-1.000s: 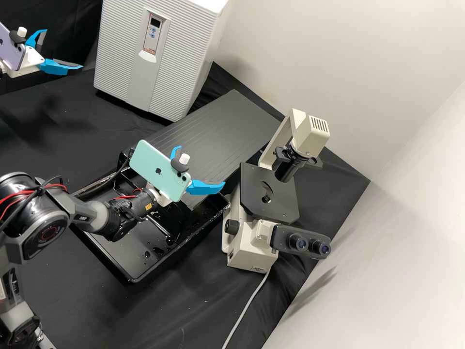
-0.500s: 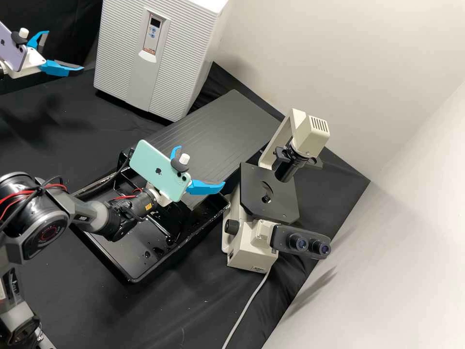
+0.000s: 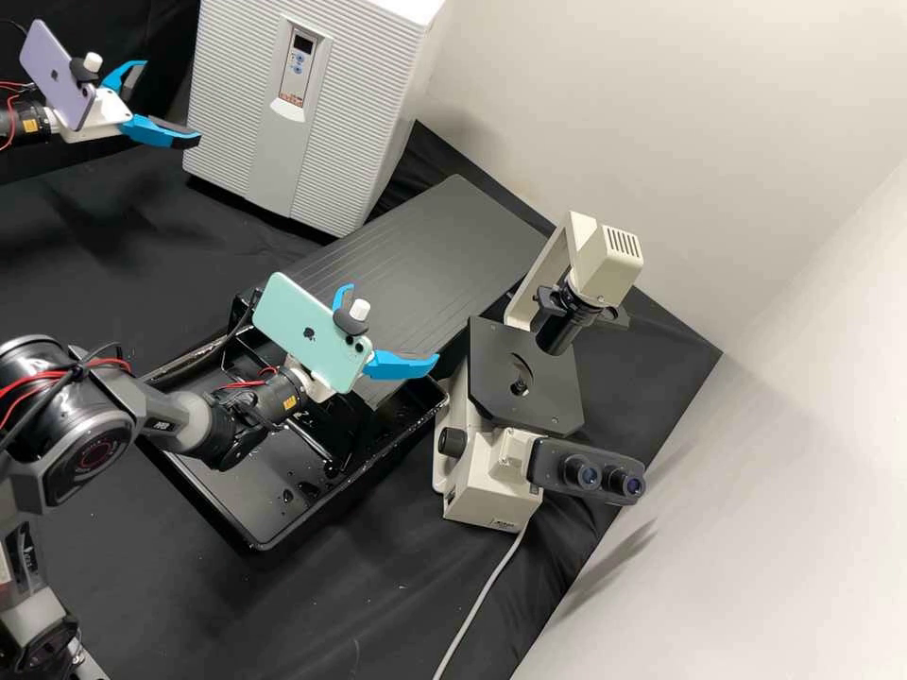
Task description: Open the incubator door
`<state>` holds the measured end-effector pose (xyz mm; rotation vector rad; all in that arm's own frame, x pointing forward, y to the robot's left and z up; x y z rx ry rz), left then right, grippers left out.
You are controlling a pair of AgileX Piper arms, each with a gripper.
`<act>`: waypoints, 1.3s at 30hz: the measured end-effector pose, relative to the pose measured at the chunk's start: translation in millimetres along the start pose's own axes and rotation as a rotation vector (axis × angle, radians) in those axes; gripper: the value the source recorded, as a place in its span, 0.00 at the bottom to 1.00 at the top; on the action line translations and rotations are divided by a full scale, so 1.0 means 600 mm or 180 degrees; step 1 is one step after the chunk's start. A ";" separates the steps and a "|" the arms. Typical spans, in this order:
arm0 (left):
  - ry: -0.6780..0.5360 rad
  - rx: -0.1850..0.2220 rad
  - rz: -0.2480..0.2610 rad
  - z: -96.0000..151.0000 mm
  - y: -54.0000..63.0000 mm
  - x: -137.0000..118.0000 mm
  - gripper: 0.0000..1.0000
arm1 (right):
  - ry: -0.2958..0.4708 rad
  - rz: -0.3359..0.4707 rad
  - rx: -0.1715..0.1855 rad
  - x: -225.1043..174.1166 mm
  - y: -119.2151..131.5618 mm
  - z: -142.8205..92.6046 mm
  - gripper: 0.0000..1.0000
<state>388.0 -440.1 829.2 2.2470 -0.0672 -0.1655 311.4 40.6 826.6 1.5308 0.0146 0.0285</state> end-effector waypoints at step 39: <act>-0.0471 -0.0226 0.0248 -0.012 0.027 0.126 1.00 | 0.0000 0.0000 0.0000 0.000 0.000 0.000 1.00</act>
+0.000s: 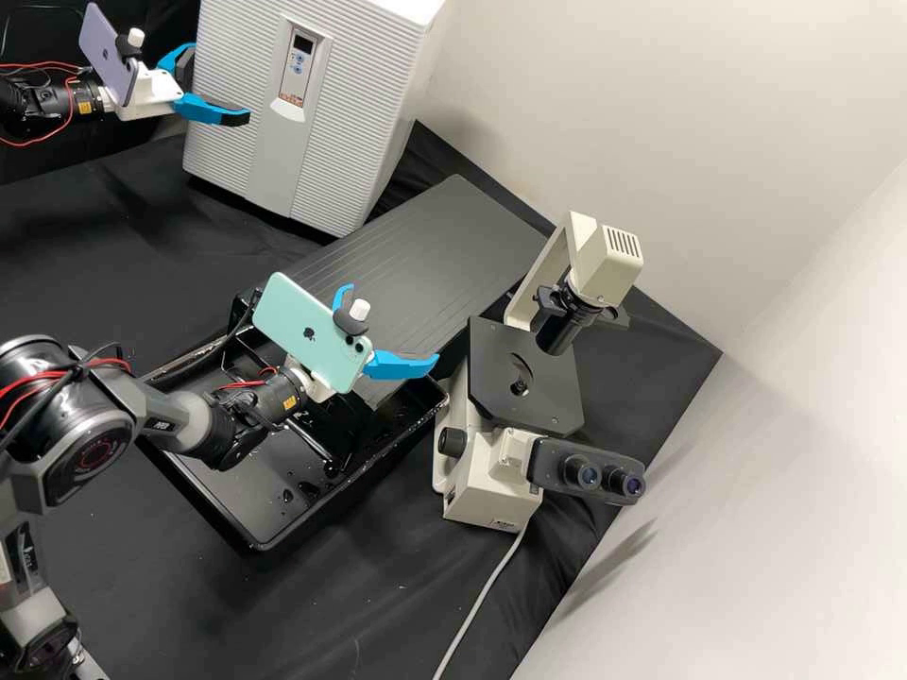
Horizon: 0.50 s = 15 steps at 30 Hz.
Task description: Open the incubator door
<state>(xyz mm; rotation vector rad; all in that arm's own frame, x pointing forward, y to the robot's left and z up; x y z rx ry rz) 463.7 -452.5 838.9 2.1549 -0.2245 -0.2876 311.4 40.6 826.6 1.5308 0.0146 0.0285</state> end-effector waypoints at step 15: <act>-0.0011 -0.0075 0.0015 0.000 0.000 0.000 1.00 | 0.0000 0.0000 0.0000 0.000 0.000 0.000 1.00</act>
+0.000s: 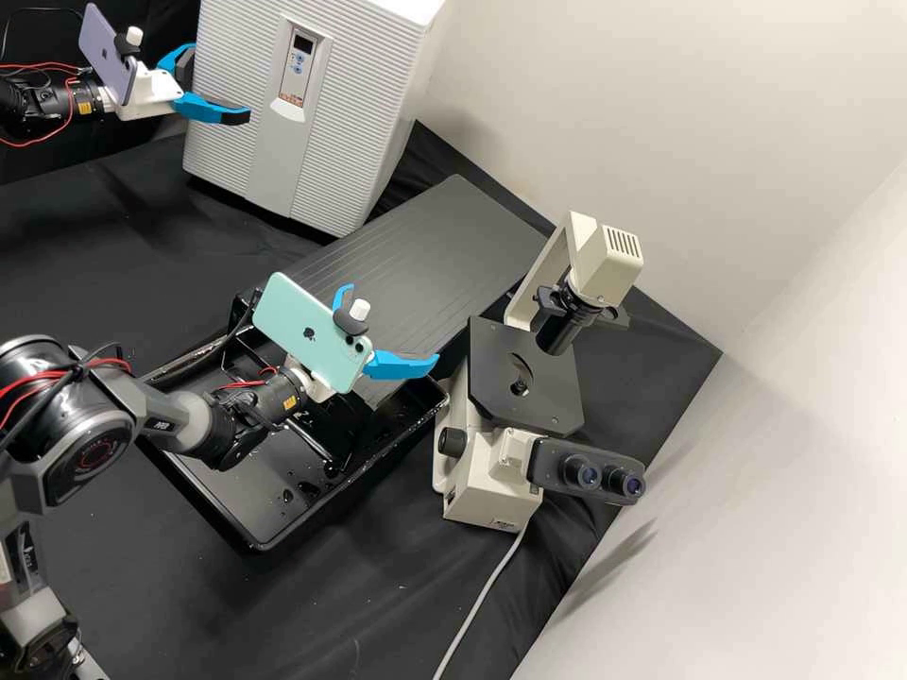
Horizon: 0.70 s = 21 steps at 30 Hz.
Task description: Open the incubator door
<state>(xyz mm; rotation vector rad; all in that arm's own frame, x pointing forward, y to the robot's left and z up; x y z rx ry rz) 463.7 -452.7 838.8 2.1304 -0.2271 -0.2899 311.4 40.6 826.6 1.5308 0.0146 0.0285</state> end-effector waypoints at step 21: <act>-0.0015 -0.0049 0.0052 -0.002 -0.007 0.002 1.00 | 0.0000 0.0000 0.0000 0.000 0.000 0.000 1.00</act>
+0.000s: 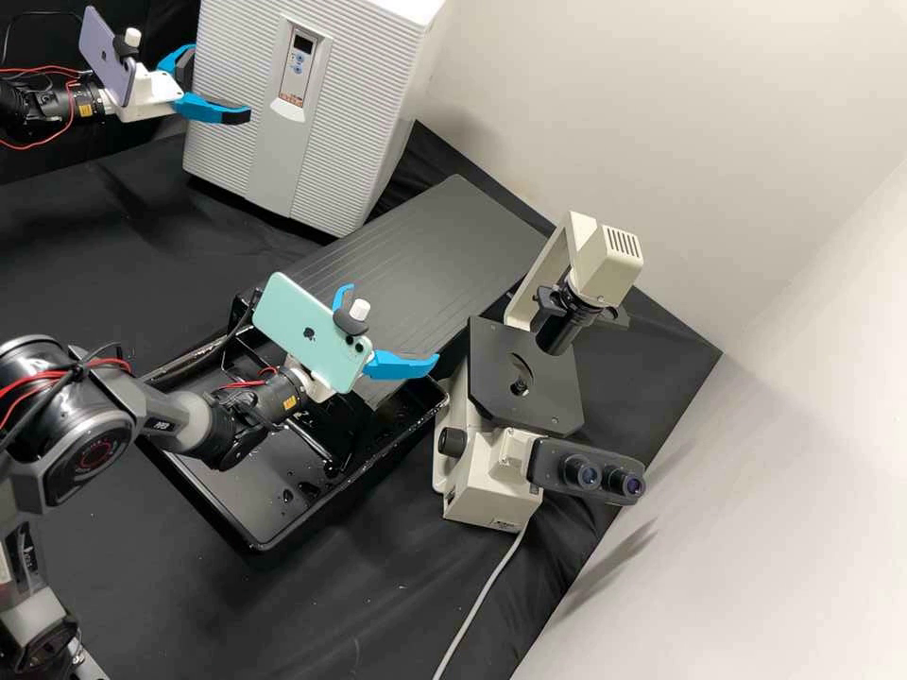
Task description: Open the incubator door
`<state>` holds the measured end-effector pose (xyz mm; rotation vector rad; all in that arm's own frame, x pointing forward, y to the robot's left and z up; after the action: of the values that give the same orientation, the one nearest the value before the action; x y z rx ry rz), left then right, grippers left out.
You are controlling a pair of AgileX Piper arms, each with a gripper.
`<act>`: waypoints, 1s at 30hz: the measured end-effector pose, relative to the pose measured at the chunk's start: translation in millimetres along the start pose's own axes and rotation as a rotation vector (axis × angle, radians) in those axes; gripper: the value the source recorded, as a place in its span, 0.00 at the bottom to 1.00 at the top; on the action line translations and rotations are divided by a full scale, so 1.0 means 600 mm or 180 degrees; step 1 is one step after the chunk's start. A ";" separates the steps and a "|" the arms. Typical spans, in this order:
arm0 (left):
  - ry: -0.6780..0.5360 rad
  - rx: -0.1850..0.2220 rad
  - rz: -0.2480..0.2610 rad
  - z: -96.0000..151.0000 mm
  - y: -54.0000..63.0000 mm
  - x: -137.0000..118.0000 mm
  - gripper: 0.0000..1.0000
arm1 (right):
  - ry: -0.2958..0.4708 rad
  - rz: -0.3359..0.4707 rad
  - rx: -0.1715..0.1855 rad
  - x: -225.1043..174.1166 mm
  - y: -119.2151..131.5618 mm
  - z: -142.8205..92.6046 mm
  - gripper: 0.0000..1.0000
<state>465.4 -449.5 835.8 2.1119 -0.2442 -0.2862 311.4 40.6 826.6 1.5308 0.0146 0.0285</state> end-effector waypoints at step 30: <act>0.0017 -0.0091 0.0004 -0.002 -0.002 0.001 0.00 | 0.0000 0.0000 0.0000 0.000 0.000 0.000 1.00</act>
<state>466.2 -448.2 835.3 2.0841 -0.2370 -0.2819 311.4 40.6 826.6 1.5308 0.0146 0.0285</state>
